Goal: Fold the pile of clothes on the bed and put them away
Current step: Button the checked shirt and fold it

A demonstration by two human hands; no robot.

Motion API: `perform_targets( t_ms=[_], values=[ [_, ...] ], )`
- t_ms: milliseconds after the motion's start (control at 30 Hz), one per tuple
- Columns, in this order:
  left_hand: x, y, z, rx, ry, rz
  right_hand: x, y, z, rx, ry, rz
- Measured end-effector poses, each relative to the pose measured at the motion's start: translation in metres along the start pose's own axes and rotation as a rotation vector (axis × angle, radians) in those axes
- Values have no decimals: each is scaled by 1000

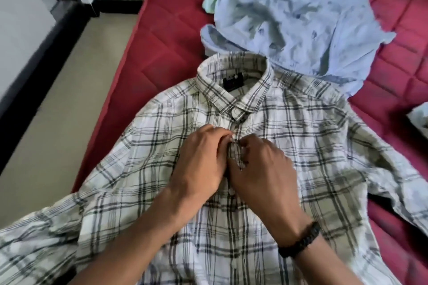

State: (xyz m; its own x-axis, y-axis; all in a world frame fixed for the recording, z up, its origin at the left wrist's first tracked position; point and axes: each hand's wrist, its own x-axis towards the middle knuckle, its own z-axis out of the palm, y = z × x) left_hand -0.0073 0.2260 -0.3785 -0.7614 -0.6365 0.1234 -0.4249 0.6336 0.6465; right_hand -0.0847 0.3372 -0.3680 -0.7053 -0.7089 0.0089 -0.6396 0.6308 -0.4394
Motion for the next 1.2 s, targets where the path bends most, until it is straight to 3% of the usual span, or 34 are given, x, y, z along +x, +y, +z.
perform_targets(
  t_ms=[200, 467, 767, 1000, 1200],
  values=[
    [9, 7, -7, -40, -70, -119, 9, 16, -1, 262, 9, 55],
    [4, 12, -10, -78, -78, -136, 14, 28, -19, 831, -181, 250],
    [0, 13, -18, -294, -58, -167, 6, 25, -25, 1044, -78, 303],
    [0, 12, -14, -419, -27, -240, 3, 24, -17, 1016, 48, 288],
    [3, 7, -7, -498, -73, -307, 4, 21, -16, 974, -12, 276]
  ],
)
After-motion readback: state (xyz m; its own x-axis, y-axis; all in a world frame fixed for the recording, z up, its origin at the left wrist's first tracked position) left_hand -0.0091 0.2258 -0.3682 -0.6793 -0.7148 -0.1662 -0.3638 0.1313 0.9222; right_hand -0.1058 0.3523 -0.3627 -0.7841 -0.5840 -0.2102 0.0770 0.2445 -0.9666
